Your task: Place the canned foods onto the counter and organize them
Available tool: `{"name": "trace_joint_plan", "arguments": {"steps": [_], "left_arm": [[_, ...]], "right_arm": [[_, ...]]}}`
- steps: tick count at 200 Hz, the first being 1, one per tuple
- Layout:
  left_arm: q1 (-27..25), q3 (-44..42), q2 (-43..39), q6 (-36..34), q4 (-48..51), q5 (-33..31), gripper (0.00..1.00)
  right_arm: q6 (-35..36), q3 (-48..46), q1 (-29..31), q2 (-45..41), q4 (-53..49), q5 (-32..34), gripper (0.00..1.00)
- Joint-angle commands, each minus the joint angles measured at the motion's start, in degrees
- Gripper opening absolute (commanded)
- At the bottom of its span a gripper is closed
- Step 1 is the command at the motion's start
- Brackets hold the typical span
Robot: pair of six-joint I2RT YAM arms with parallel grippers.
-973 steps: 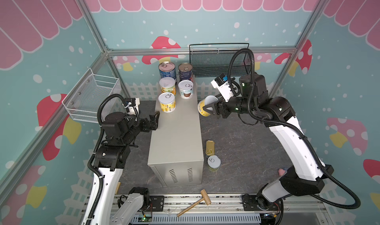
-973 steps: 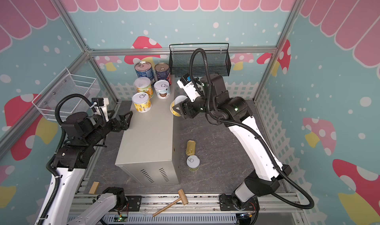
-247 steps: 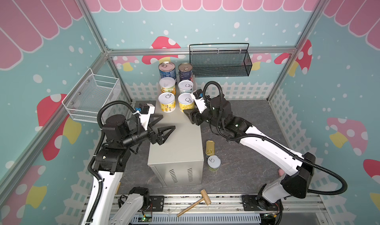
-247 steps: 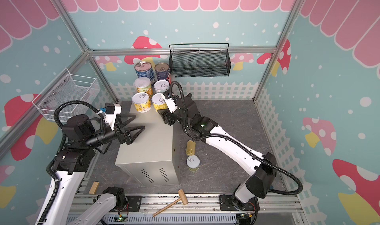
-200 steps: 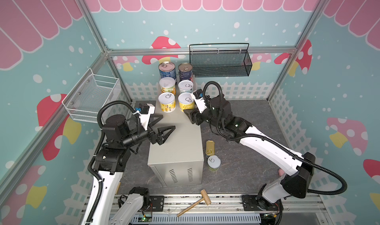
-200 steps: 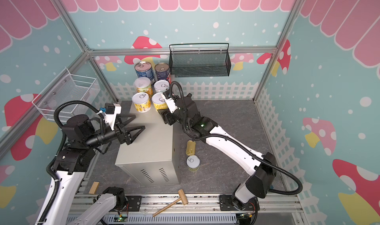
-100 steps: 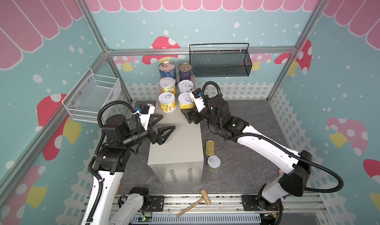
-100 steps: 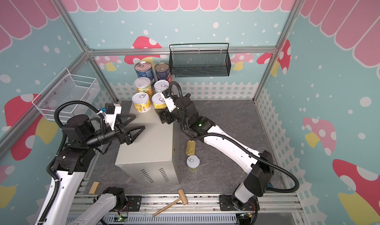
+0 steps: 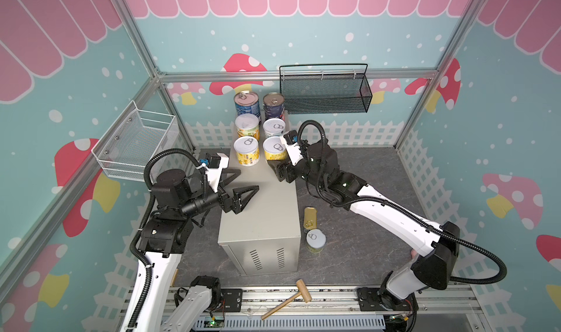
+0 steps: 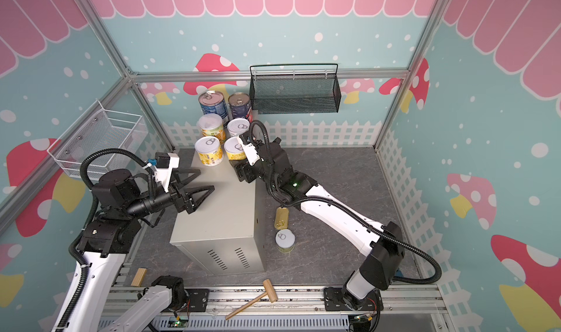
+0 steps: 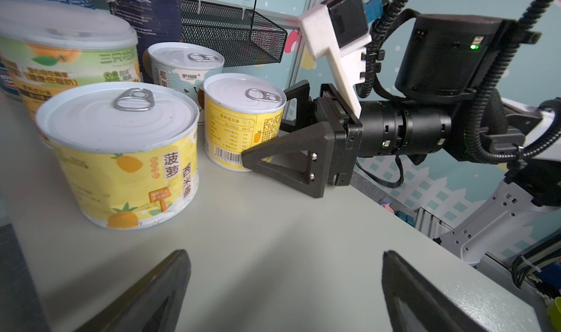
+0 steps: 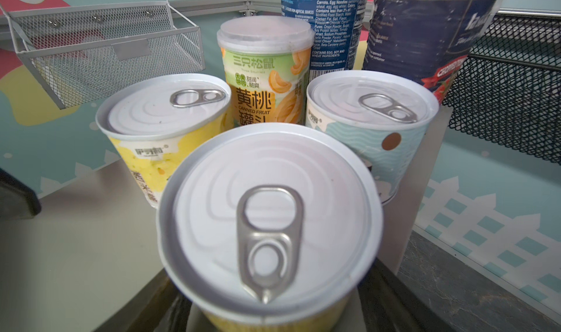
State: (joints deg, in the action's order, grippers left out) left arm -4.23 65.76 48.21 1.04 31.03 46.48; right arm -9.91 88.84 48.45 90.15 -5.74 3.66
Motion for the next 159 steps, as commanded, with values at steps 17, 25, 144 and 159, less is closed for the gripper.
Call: {"name": "trace_joint_plan", "arguments": {"steps": [17, 25, 144, 159], "left_arm": [[-0.17, -0.44, -0.31, -1.59, -0.35, 0.09, 0.99], [-0.25, -0.37, -0.31, -1.63, -0.36, 0.06, 0.99], [-0.07, -0.35, -0.12, -1.57, -0.58, 0.05, 0.99], [-0.04, -0.38, -0.13, -1.62, -0.58, 0.00, 0.99]], "right_arm": [[1.02, 0.34, 0.08, 1.34, -0.06, 1.70, 0.82], [1.16, 0.37, 0.07, 1.39, -0.10, 1.77, 0.82], [1.64, 0.88, -0.33, 2.21, 0.11, 1.53, 0.80], [1.65, 0.93, -0.37, 2.29, 0.20, 1.53, 0.80]]}}
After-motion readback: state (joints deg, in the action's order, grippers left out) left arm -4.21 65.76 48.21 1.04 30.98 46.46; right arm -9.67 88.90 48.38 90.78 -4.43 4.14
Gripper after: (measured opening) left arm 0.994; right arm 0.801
